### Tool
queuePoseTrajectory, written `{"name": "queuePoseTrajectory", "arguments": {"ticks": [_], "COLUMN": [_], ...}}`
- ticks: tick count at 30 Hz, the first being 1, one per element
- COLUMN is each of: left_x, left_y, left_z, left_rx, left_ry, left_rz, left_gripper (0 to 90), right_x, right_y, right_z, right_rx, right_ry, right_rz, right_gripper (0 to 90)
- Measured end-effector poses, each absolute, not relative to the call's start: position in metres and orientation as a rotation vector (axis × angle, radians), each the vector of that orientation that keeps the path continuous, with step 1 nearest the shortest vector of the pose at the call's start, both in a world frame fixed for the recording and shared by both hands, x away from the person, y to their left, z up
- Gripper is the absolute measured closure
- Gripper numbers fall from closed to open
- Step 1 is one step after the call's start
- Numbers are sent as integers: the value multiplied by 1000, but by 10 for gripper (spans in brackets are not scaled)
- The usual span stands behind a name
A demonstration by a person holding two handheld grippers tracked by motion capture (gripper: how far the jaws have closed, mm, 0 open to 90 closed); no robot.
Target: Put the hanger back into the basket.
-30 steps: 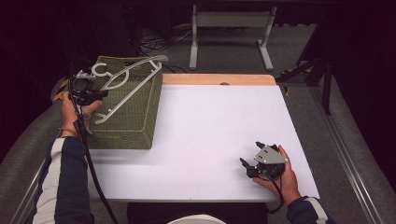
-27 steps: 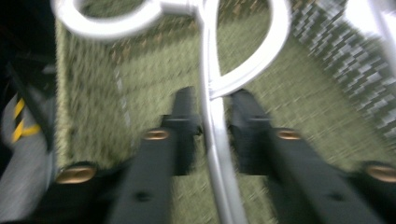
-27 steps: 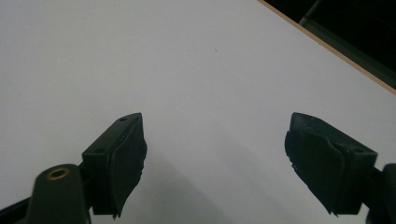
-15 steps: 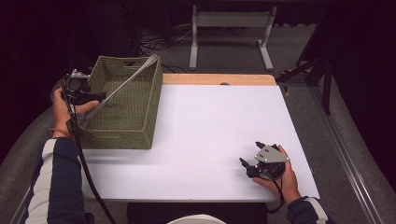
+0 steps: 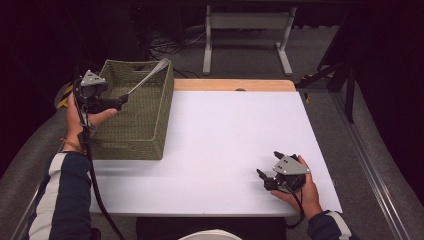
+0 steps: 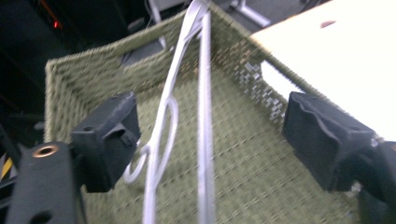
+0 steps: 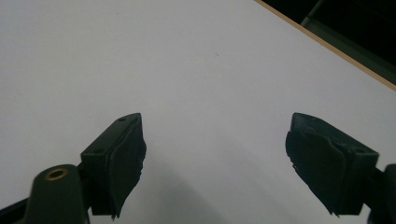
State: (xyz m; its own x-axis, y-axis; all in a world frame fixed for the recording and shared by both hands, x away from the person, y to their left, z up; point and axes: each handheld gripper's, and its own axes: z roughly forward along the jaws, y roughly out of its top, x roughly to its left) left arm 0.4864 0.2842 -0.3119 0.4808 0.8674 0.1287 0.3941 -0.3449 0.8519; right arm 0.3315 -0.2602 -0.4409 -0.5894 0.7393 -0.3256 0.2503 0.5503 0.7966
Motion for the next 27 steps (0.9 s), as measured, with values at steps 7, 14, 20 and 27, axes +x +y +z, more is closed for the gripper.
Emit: {"name": "queuePoseTrajectory", "arguments": {"ticks": [7,14,20,27], "left_x": [465,448,438,422], "left_y": [264,241,222,205], "left_z": [-306,-311,-317,-325], "left_rx": [1862,1838,1836,1814], "left_ry": [906,790,720,639], "left_rz": [780,740,694,671], "left_gripper": [141,130,114,97], "right_x": [332,333,333,332], "right_y": [-261,-260,-261,-263], "right_z": [-439,-438,-438,-436], "right_rx": [793,791,794,794], "right_ry": [2114,2111,2108,2097], "right_rz": [964,974,977,990], "right_gripper": [198,198,198,196]}}
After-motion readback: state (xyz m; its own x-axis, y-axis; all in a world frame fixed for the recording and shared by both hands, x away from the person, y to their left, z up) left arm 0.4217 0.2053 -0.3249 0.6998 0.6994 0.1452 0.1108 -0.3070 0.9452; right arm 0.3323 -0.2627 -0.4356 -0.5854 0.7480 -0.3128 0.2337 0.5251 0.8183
